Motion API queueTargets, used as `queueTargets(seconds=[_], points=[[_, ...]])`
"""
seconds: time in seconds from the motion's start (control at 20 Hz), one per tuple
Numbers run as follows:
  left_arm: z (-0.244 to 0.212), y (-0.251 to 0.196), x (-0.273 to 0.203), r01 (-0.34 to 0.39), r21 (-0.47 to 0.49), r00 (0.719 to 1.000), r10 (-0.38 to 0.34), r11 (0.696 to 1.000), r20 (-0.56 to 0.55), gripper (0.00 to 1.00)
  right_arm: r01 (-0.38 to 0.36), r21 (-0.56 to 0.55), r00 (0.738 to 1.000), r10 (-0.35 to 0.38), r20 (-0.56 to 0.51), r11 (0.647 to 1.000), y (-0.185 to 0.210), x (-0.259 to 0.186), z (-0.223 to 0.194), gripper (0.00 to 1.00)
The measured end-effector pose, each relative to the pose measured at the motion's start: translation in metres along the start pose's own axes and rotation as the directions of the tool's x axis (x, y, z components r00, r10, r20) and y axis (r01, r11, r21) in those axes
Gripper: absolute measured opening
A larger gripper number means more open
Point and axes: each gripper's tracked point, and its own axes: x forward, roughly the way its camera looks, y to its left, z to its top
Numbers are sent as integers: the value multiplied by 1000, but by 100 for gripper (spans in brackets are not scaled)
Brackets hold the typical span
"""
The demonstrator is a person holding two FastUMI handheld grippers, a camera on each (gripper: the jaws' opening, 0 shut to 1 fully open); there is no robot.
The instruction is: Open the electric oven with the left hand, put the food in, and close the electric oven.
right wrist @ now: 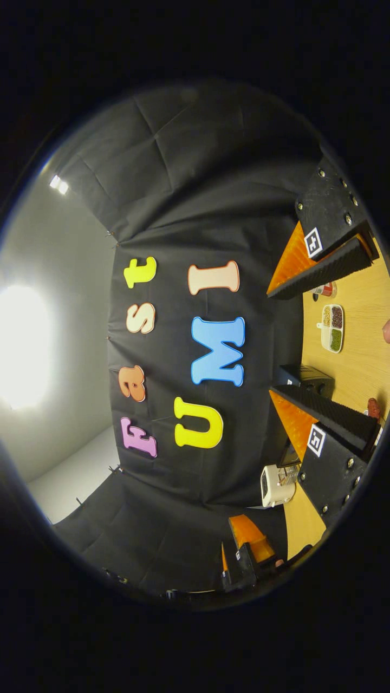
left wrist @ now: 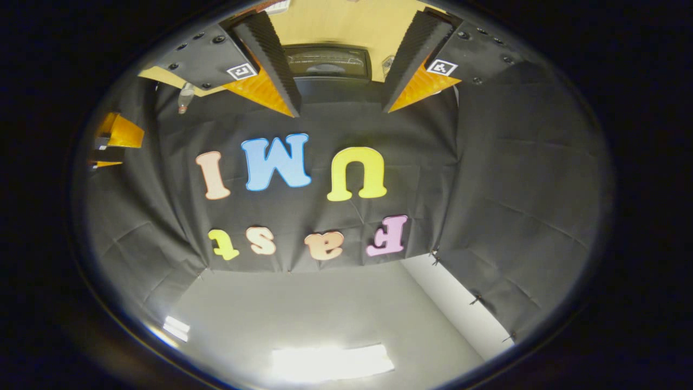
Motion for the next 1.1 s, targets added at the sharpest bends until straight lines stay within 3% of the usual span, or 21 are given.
queueTargets(seconds=[0.3, 0.65, 1.05, 1.1], points=[[-36, -11, 72, 45, -14, 998, -45, 999, -40, 100, 52, 14, 999, -51, -10, 999, -5, 10, -9, 95], [-108, -1, 165, 83, 5, 990, -82, 997, -114, 98, 146, -30, 989, -147, -22, 989, 3, 33, -13, 95], [-199, -39, 230, 209, -27, 951, -210, 977, -228, 100, 267, -82, 960, -273, -65, 960, -7, 48, -27, 95], [-211, -45, 235, 224, -26, 944, -223, 974, -244, 92, 280, -84, 955, -286, -73, 956, -8, 49, -30, 96]])
